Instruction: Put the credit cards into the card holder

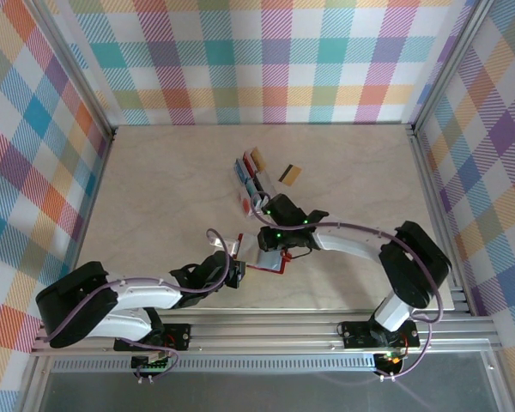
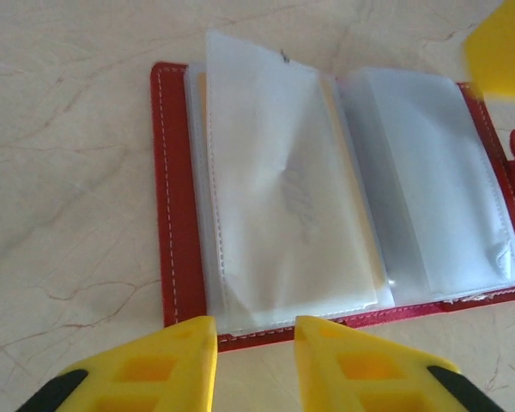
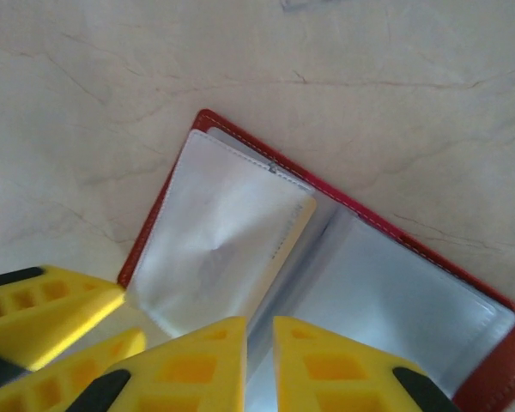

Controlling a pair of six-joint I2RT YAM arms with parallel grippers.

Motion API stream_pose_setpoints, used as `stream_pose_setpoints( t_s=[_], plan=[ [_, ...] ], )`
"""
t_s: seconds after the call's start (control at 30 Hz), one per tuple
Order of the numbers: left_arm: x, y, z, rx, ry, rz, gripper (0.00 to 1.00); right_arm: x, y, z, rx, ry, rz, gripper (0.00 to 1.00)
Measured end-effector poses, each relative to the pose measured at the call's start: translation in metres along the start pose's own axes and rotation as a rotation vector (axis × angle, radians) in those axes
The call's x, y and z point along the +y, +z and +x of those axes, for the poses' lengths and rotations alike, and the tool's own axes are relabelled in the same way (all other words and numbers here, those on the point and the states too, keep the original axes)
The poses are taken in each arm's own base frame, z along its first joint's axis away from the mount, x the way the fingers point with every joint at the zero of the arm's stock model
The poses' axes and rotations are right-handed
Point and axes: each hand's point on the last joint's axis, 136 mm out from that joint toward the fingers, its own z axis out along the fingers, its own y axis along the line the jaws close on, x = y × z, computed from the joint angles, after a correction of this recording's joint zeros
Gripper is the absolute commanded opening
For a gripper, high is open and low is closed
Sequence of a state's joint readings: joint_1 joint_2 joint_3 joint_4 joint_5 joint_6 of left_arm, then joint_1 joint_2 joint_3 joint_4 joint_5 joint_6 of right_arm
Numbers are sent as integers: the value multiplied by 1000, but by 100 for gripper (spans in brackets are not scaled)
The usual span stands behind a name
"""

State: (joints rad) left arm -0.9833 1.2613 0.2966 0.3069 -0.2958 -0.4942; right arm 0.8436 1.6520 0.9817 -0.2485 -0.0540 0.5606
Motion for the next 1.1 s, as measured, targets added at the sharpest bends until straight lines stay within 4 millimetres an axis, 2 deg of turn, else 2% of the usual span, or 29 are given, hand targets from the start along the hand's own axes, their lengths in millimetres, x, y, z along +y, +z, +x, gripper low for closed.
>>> stream_pose_setpoints(
  t_s=[0.23,0.4,0.53,0.7,0.8,0.9,1.0,1.1],
  plan=[
    [0,-27,-31,-110,-45,7,50,-5,28,9,64,9,9,18],
    [7,-37,-36,-132,-47,-18,54,-8,32,9,65,10,25,19],
    [14,-37,-31,-113,-39,-45,55,-13,31,9,53,5,47,32],
    [18,-37,-32,-109,-45,-58,59,-11,14,-1,8,-22,56,46],
    [22,-37,-35,-104,-61,-62,59,-6,-1,-20,-40,-30,61,52],
    [26,-35,-41,-99,-89,-56,60,0,-21,-52,-109,-26,42,62],
    [27,-31,-49,-88,-118,-45,60,-6,-46,-95,-198,-3,38,68],
    [24,-25,-64,-79,-149,-22,62,-17,-72,-143,-280,30,24,70]
  ],
)
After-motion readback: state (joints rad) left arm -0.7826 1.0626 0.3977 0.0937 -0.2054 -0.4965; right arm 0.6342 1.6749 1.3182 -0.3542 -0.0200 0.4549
